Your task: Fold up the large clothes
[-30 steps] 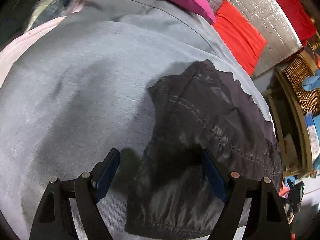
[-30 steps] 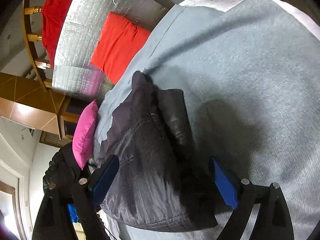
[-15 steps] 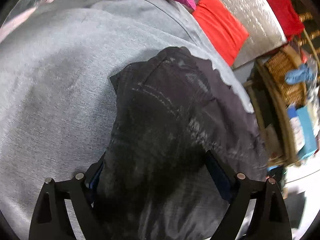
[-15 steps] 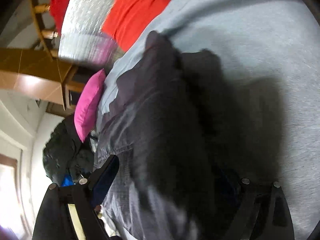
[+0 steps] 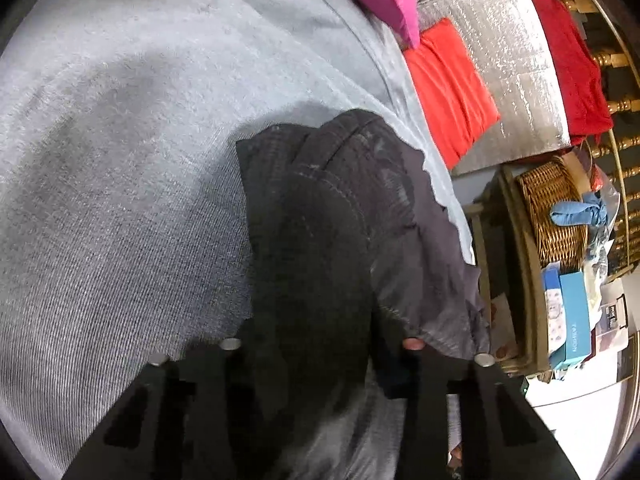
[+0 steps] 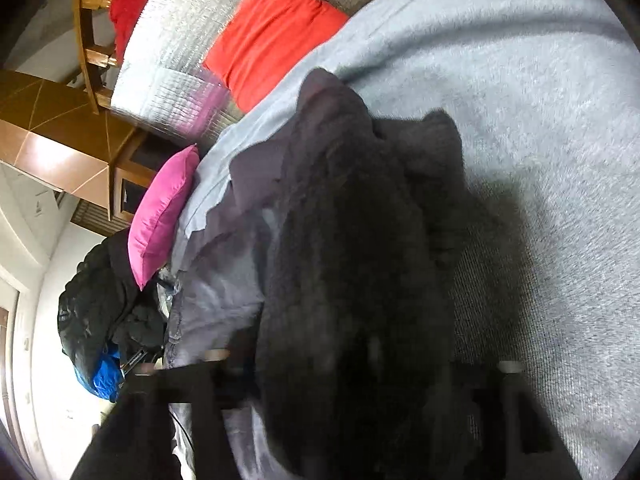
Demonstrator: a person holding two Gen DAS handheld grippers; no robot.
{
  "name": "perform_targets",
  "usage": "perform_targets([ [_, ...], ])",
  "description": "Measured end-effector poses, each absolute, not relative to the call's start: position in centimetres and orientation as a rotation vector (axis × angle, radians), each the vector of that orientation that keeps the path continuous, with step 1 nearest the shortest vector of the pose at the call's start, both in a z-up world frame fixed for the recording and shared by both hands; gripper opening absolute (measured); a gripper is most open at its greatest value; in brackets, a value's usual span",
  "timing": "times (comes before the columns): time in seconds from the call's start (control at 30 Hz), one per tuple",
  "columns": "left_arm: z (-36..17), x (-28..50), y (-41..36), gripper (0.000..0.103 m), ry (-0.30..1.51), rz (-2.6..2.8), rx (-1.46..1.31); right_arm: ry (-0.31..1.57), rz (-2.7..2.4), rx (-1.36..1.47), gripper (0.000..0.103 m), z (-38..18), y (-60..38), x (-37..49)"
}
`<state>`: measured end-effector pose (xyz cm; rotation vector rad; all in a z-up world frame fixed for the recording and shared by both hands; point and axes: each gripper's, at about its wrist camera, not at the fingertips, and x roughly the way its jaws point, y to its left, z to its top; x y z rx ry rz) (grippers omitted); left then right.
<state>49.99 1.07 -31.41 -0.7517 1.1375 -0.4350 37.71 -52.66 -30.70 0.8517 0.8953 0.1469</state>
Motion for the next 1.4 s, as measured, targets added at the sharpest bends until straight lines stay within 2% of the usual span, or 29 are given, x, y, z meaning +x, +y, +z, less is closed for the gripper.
perform_targets([
  [0.1,-29.5,49.3,0.6,0.026,1.082,-0.443,-0.726,0.862,0.126,0.804,0.038,-29.0,-52.1,37.3],
  [0.27,-27.1,48.3,0.1,0.023,1.019,-0.468,-0.748,0.796,0.134,0.776,0.032,-26.4,-52.1,36.2],
  [0.47,-25.4,45.6,-0.3,0.022,1.016,-0.481,-0.713,0.782,0.145,0.738,0.030,-24.5,-51.6,34.1],
  [0.63,-27.7,43.0,1.0,0.023,1.075,-0.471,-0.699,0.814,0.157,0.709,0.030,-24.3,-51.7,31.7],
  [0.67,-28.8,42.9,1.4,0.027,1.109,-0.451,-0.706,0.831,0.156,0.715,0.030,-24.9,-52.0,31.6],
  [0.7,-30.4,43.3,1.4,0.039,1.166,-0.419,-0.713,0.860,0.150,0.717,0.031,-25.7,-52.1,31.7],
  [0.73,-31.5,43.6,1.4,0.045,1.207,-0.397,-0.718,0.888,0.141,0.722,0.032,-26.5,-52.2,31.8],
  [0.77,-32.0,43.8,1.4,0.055,1.222,-0.385,-0.731,0.924,0.131,0.749,0.040,-27.6,-52.5,32.1],
  [0.8,-32.3,43.9,1.6,0.055,1.228,-0.383,-0.759,0.963,0.120,0.780,0.050,-28.6,-52.9,32.3],
  [0.83,-32.2,43.8,1.7,0.056,1.230,-0.386,-0.765,0.985,0.112,0.802,0.054,-29.2,-53.3,32.2],
  [0.87,-31.9,43.8,1.6,0.061,1.234,-0.380,-0.750,0.994,0.109,0.837,0.057,-29.4,-53.8,32.1],
  [0.9,-31.5,43.6,1.8,0.070,1.238,-0.368,-0.724,0.989,0.116,0.865,0.058,-29.3,-54.2,31.9],
  [0.93,-31.2,43.5,2.1,0.074,1.235,-0.373,-0.714,0.978,0.121,0.875,0.061,-29.2,-54.5,31.7],
  [0.97,-30.9,43.5,2.1,0.076,1.229,-0.380,-0.715,0.958,0.123,0.874,0.071,-28.9,-54.8,31.4],
  [1.0,-30.6,43.6,2.2,0.076,1.215,-0.378,-0.717,0.940,0.117,0.867,0.075,-28.7,-55.1,31.1],
  [1.13,-29.4,43.6,2.7,0.076,1.143,-0.355,-0.703,0.926,0.127,0.908,0.075,-29.0,-55.6,31.1],
  [1.23,-30.0,44.4,1.9,0.076,1.159,-0.369,-0.692,0.953,0.124,0.888,0.075,-29.7,-54.7,32.4],
  [1.3,-30.5,44.9,1.2,0.072,1.170,-0.371,-0.692,0.967,0.133,0.880,0.075,-30.3,-53.8,33.3],
  [1.33,-30.9,45.0,0.9,0.065,1.171,-0.382,-0.708,0.966,0.125,0.866,0.074,-30.3,-53.4,33.6],
  [1.37,-31.2,45.0,0.8,0.047,1.174,-0.389,-0.719,0.956,0.113,0.845,0.073,-30.2,-53.0,33.8],
  [1.4,-31.4,44.9,1.0,0.045,1.172,-0.378,-0.713,0.951,0.108,0.829,0.069,-30.0,-52.8,33.8],
])
